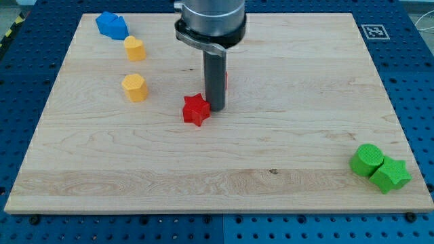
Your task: Push red star to bottom center
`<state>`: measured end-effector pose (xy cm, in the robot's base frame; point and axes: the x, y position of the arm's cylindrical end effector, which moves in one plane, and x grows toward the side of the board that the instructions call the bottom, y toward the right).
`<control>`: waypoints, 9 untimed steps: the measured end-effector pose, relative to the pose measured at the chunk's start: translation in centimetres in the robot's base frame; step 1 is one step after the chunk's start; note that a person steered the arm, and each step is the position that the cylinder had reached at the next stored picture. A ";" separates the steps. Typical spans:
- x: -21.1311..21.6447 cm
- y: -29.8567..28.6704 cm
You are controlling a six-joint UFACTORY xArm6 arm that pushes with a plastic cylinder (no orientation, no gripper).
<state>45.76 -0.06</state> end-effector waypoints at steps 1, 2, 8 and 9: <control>1.7 1.3; 1.3 1.3; -2.7 -2.6; -3.2 -3.8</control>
<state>42.52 -3.89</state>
